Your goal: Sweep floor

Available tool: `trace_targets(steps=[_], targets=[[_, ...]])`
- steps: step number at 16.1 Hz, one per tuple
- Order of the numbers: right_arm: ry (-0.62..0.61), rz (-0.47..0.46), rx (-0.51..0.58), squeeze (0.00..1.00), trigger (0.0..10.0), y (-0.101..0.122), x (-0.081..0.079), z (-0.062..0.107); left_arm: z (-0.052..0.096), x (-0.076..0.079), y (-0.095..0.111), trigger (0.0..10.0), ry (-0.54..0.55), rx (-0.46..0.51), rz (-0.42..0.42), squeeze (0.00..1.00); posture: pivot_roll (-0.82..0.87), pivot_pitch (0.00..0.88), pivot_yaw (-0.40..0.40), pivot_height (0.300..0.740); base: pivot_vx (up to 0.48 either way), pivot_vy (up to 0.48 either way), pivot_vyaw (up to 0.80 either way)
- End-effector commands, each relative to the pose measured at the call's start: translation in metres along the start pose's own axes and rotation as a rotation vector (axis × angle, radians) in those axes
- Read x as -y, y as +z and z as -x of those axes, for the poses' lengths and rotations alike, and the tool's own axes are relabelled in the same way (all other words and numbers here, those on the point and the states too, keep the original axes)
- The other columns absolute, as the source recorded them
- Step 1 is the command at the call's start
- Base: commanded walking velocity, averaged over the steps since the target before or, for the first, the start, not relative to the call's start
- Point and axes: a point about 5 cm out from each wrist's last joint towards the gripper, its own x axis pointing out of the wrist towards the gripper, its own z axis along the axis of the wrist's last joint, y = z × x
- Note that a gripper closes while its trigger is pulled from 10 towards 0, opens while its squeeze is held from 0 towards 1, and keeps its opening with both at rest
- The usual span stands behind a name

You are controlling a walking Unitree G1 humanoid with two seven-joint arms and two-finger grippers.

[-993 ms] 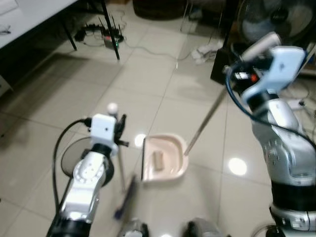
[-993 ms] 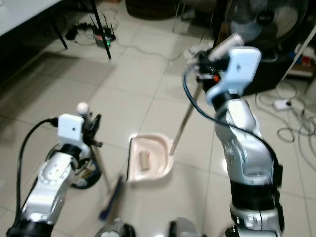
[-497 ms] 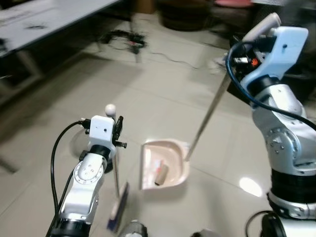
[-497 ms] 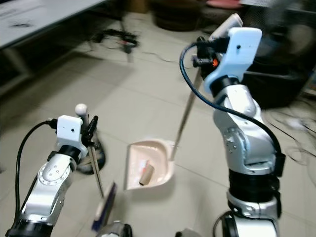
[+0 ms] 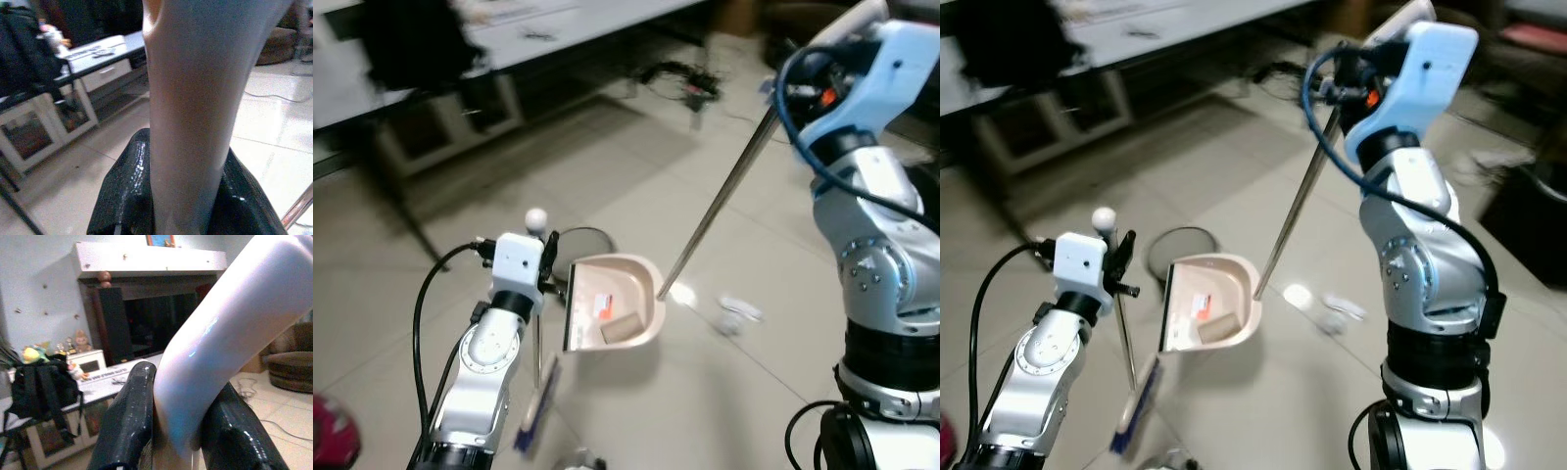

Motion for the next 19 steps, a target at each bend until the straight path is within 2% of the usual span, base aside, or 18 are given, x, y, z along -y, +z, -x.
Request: trace_targets(steps=[1,3,19], targets=[[0.011,0.008,0.067,0.0,10.0,0.014,-0.007,-0.003,0.0,-0.004,0.008,10.0,0.015,0.042,-0.022,0.0,-0.01,0.045,0.071,0.74,0.394,0.0,0.8],[0.003,0.019,0.07,0.0,10.0,0.013,-0.006,-0.003,0.0,-0.005,0.008,10.0,0.018,0.043,-0.022,0.0,-0.01,0.039,0.067,0.74,0.409,0.0,0.54],[-0.075,0.046,0.092,0.0,10.0,0.009,0.003,-0.001,0.001,-0.007,0.005,10.0,0.031,0.029,-0.017,0.0,-0.01,0.047,0.063,0.74,0.424,0.0,0.0]])
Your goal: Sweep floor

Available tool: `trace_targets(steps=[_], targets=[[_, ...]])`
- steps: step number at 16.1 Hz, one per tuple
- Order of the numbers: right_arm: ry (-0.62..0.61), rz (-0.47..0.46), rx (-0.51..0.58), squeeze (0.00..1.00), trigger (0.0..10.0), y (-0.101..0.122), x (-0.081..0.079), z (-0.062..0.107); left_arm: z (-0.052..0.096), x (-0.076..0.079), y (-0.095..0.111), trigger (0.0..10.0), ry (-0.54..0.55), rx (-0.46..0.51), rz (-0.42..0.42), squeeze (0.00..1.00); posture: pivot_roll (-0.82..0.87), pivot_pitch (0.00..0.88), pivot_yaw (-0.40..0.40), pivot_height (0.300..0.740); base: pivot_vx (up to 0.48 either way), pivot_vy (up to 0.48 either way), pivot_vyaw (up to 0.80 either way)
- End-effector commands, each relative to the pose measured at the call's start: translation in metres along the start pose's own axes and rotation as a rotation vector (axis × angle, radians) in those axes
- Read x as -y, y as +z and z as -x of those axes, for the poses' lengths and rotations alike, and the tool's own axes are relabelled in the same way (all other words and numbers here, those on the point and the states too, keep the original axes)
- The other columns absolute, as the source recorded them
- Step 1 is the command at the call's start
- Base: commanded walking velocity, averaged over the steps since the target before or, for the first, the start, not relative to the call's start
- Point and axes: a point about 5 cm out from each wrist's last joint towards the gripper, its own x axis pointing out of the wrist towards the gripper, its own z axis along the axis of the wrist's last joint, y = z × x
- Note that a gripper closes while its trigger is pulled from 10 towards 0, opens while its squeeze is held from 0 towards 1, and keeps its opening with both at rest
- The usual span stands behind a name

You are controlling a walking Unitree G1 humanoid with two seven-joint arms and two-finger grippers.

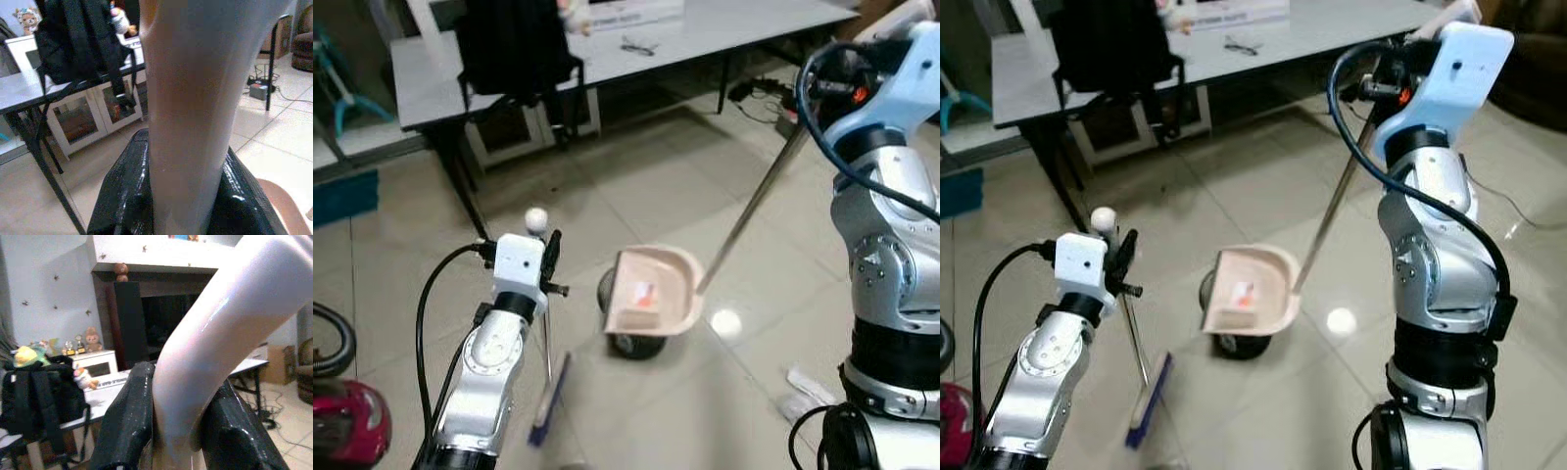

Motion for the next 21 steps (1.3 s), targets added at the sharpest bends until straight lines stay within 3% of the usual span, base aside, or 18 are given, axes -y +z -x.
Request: trace_targets(steps=[1,13,21], targets=[[0.036,-0.033,0.062,0.0,10.0,0.011,-0.011,0.0,-0.001,-0.008,0.008,10.0,0.019,0.034,-0.035,0.0,-0.01,0.049,0.066,0.74,0.424,0.0,0.0],[-0.043,0.0,0.065,0.0,10.0,0.006,0.009,0.007,-0.002,-0.006,0.007,10.0,-0.01,0.022,-0.026,0.0,-0.01,0.059,0.09,0.74,0.423,0.0,0.0],[-0.041,-0.007,0.119,0.0,10.0,0.01,0.011,0.01,-0.003,-0.006,0.005,10.0,-0.024,0.005,-0.009,0.0,-0.01,0.059,0.098,0.74,0.0,0.0,0.0]])
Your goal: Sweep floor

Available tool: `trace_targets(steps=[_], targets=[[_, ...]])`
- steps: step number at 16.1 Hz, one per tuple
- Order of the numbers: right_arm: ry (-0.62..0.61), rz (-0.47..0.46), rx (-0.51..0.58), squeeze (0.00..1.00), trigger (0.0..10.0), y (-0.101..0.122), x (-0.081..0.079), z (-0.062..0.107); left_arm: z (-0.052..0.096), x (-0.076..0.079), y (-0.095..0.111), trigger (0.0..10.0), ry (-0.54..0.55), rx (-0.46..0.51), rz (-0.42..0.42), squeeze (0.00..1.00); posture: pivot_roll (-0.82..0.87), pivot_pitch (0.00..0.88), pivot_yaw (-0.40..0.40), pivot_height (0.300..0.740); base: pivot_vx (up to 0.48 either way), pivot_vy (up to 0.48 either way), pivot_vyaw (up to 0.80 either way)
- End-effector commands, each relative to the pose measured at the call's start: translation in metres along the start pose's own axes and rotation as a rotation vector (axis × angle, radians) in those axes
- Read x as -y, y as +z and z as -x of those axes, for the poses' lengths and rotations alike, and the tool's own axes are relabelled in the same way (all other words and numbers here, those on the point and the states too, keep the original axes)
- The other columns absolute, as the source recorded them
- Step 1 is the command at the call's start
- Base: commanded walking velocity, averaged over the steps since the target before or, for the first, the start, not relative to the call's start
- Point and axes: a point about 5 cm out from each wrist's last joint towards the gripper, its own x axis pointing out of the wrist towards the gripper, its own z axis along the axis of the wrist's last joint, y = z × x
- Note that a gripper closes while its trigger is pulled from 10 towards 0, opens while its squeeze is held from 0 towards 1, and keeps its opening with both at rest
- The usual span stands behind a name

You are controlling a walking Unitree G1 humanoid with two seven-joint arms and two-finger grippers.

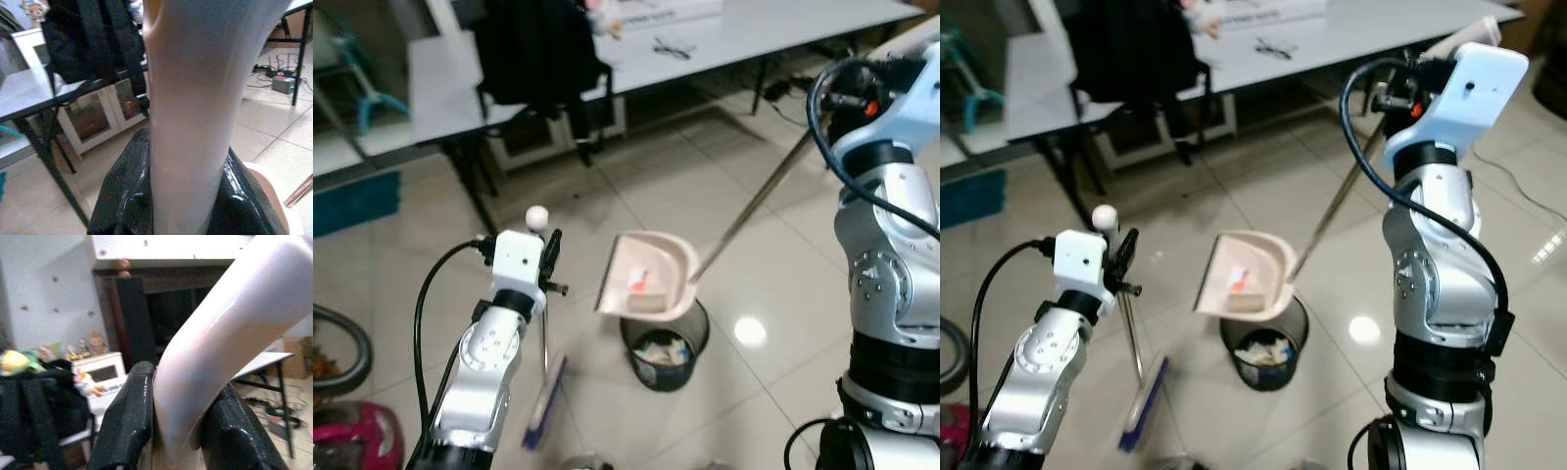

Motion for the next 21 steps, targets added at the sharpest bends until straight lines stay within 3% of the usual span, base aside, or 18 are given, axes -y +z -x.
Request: trace_targets(steps=[1,6,13,17,21], targets=[[0.022,-0.006,0.1,0.0,10.0,0.017,-0.004,0.001,-0.001,-0.005,0.004,10.0,0.004,0.015,-0.021,0.0,-0.01,0.059,0.098,0.74,0.0,0.0,0.0],[0.101,0.052,0.126,0.0,10.0,0.014,-0.02,0.005,-0.002,-0.005,0.004,10.0,0.002,0.015,-0.021,0.0,-0.01,0.061,0.097,0.74,0.0,0.0,0.0],[0.351,0.298,0.185,0.0,10.0,0.002,-0.053,0.022,-0.002,-0.003,0.003,10.0,-0.004,0.01,-0.02,0.0,-0.01,0.062,0.093,0.74,0.0,0.0,0.0],[0.44,0.316,0.197,0.0,10.0,-0.005,-0.066,0.034,-0.001,-0.002,0.002,10.0,-0.013,0.006,-0.025,0.0,-0.01,0.06,0.091,0.74,0.0,0.0,0.0],[0.705,0.424,0.242,0.0,10.0,-0.014,-0.096,0.058,0.0,0.003,0.0,10.0,-0.048,0.0,-0.031,0.0,-0.01,0.054,0.09,0.74,0.0,0.0,0.0]])
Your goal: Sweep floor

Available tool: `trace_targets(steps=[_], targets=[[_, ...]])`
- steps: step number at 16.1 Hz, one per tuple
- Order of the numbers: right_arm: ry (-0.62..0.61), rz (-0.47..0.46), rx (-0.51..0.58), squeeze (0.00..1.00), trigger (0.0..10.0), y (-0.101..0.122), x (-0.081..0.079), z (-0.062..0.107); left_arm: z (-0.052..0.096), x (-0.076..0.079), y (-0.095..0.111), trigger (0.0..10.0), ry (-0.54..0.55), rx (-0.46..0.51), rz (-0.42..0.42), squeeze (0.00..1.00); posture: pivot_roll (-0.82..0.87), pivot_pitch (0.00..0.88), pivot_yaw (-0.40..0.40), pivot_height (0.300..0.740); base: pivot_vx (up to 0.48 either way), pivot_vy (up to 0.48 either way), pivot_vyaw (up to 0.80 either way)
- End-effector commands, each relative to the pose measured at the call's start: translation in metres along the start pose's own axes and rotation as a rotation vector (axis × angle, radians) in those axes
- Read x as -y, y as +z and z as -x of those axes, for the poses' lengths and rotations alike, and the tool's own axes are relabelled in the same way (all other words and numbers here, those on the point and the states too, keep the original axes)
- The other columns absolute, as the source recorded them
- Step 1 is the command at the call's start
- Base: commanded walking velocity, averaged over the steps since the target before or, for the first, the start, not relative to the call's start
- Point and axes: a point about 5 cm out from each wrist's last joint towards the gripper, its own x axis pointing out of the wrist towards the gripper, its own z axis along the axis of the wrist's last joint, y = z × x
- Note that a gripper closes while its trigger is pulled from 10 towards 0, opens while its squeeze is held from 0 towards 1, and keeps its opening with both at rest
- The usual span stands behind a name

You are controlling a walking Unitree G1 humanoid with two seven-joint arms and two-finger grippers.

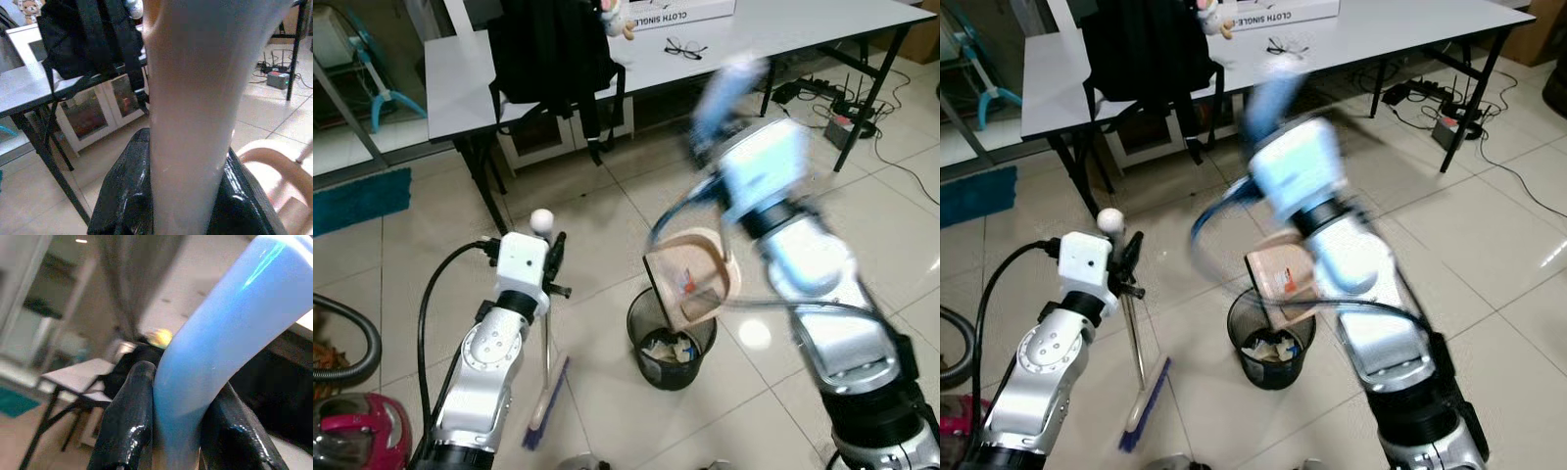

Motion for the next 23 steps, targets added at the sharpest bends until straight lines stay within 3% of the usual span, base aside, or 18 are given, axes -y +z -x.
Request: trace_targets(steps=[1,7,17,18,20,21,23], targets=[[0.047,0.065,0.108,0.0,10.0,0.019,-0.006,0.001,0.001,-0.003,0.001,10.0,-0.005,0.004,-0.027,0.0,-0.01,0.053,0.089,0.74,0.0,0.0,0.0],[0.119,0.07,0.119,0.0,10.0,0.019,-0.019,0.005,0.001,0.0,0.0,10.0,-0.045,-0.01,-0.03,0.0,-0.01,0.05,0.093,0.74,0.0,0.0,0.0],[0.13,0.091,0.092,0.0,10.0,0.014,-0.013,0.007,0.001,0.004,-0.002,10.0,-0.078,-0.019,-0.034,0.0,-0.01,0.055,0.093,0.74,0.0,0.0,0.0],[-0.041,0.102,0.023,0.0,10.0,0.006,0.011,0.007,0.0,0.005,-0.002,10.0,-0.087,-0.022,-0.034,0.0,-0.01,0.058,0.093,0.74,0.0,0.0,0.0],[-0.544,0.094,-0.165,0.0,10.0,-0.013,0.074,0.023,-0.001,0.008,-0.003,10.0,-0.111,-0.029,-0.035,0.0,-0.01,0.059,0.092,0.74,0.0,0.0,0.0],[-0.617,0.092,-0.243,0.0,10.0,-0.021,0.088,0.031,-0.001,0.008,-0.003,10.0,-0.121,-0.034,-0.035,0.0,-0.02,0.058,0.096,0.74,0.0,0.0,0.0],[-0.666,0.232,-0.324,0.0,10.0,-0.026,0.109,0.046,0.0,0.012,-0.005,10.0,-0.154,-0.043,-0.027,0.0,-0.03,0.058,0.101,0.74,0.0,0.0,0.0]])
